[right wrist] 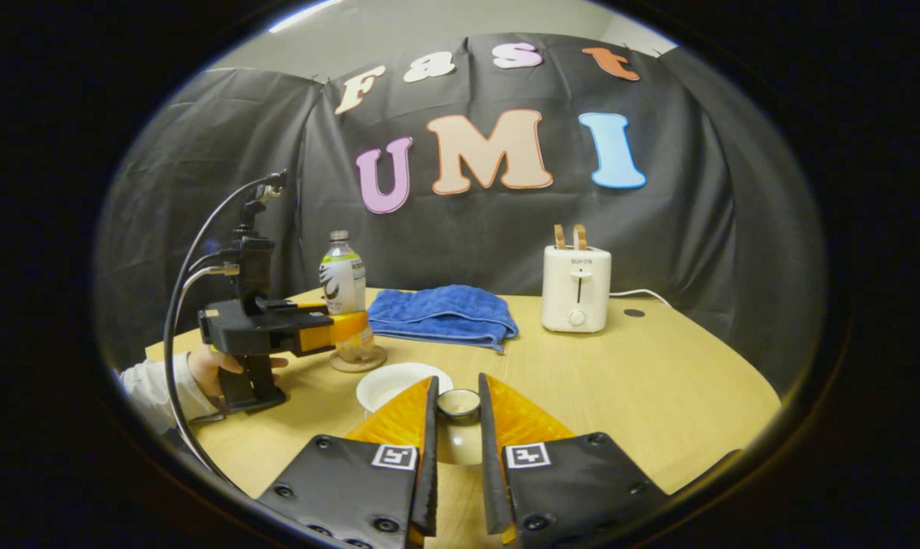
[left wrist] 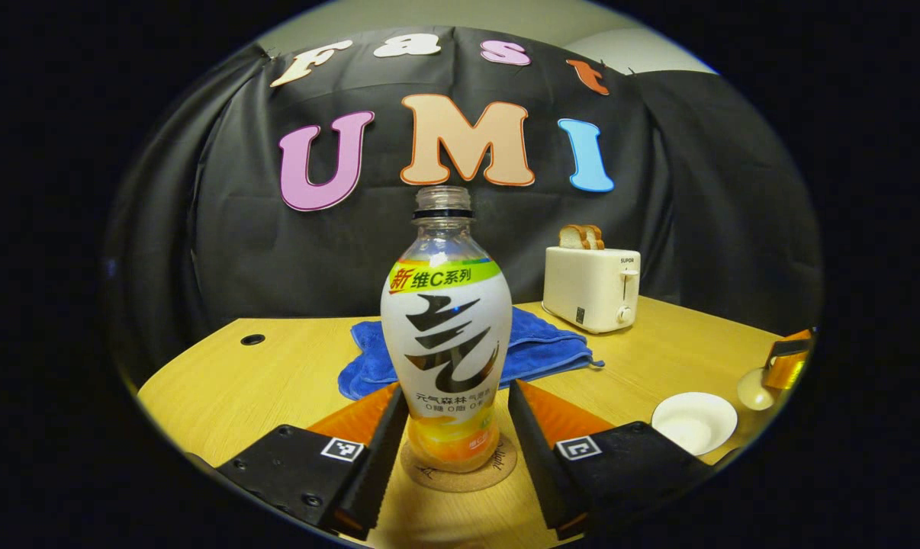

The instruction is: Open the teacup lid with one hand, grasp the water bottle and pour water into the teacup with the other hand; after pouring, place the water bottle on the coaster and then close the teacup lid.

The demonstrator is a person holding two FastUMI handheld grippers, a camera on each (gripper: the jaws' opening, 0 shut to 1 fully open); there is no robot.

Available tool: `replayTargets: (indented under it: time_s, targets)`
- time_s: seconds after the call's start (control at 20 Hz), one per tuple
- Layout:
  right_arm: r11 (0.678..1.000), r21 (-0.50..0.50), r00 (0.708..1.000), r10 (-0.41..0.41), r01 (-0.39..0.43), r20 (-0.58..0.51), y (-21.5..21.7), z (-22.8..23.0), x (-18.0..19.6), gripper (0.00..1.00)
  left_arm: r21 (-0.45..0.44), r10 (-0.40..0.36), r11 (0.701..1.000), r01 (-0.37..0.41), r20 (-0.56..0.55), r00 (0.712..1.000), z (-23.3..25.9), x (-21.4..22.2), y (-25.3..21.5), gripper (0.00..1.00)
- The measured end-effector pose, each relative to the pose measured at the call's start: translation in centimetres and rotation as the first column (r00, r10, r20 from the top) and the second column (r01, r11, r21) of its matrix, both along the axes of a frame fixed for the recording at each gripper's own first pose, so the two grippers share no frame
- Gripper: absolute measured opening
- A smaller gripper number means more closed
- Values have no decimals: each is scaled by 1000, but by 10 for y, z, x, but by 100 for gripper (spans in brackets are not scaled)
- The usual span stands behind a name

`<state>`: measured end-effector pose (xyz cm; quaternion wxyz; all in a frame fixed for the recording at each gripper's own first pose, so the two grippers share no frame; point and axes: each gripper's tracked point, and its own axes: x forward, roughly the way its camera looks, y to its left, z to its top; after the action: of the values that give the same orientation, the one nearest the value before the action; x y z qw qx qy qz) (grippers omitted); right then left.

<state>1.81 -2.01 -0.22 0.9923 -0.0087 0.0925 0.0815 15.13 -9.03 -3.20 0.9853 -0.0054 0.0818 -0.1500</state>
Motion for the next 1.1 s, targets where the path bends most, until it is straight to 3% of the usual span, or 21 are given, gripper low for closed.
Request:
replayTargets:
  time_s: [0.1, 0.2, 0.6, 1.1]
  targets:
    - [1000, 10, 1000, 12, -12, 7, 6, 3, 4, 28, 3, 11, 1000, -11, 3, 1000, 3, -3, 6, 84]
    - [999, 25, 999, 27, -27, 18, 13, 7, 8, 29, 7, 28, 1000, -28, 6, 1000, 5, -8, 12, 86]
    - [995, 67, 995, 75, -80, 71, 40, 15, 29, 28, -16, 85, 996, -84, 44, 995, 25, -55, 41, 87]
    - [994, 17, 992, 103, -104, 73, 64, -2, 44, 30, -6, 93, 996, -92, 129, 987, 59, -109, 55, 86]
